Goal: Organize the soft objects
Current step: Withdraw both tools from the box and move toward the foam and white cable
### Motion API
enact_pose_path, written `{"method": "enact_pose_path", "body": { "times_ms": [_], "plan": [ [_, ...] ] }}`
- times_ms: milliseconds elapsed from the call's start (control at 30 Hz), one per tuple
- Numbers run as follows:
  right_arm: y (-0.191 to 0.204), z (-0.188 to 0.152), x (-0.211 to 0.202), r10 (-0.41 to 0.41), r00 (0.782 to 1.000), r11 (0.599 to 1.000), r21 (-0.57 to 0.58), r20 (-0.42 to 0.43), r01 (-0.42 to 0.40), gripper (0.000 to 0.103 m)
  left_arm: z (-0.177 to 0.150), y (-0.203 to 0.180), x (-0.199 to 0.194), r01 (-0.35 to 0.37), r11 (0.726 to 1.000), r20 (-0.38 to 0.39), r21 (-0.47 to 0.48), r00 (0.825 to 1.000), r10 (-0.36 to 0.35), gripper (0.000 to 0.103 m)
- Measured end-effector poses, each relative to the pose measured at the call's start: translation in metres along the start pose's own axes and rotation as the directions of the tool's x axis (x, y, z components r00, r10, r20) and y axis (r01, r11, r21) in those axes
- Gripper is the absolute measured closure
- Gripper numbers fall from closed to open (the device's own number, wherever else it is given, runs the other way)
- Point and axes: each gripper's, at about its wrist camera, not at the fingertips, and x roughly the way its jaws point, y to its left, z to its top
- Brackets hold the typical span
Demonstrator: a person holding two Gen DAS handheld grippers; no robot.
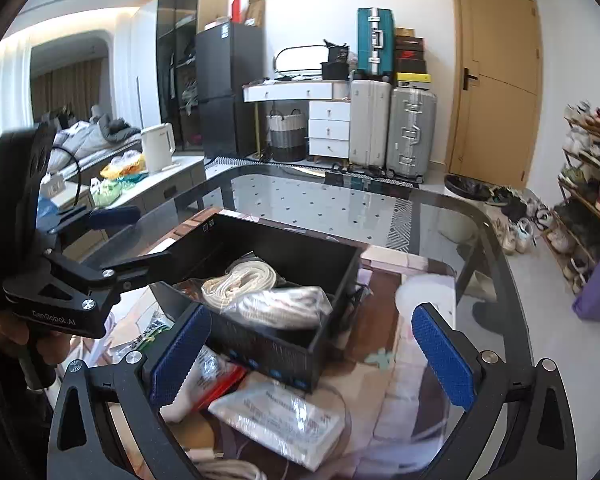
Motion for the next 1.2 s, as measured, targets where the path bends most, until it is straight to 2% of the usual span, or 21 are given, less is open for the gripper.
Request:
{"method": "enact_pose_path", "body": {
  "times_ms": [233, 700, 1200],
  "plan": [
    [-0.003, -0.020, -0.020, -0.029, 0.999, 0.999, 0.035, -0.026, 0.029, 0.001, -0.019, 0.001, -0.011, -0.028, 1.000, -0.008, 0.005, 1.000, 0.028, 0.000],
    [0.007, -0.059, -0.047, -0.008, 0.996, 0.997, 0.081, -0.084, 0.015, 0.001, -0.043, 0.003, -0.037, -0.039, 0.999, -0.008, -0.019, 0.999, 0.039, 0.000],
    [0.028, -0.079, -0.035, 0.056, 0.985, 0.996, 0.076, -0.163, -0.044, 0.001, -0.060, -0.001, -0.042, -0.018, 1.000, -0.021, -0.023, 1.000, 0.017, 0.000]
  ]
}}
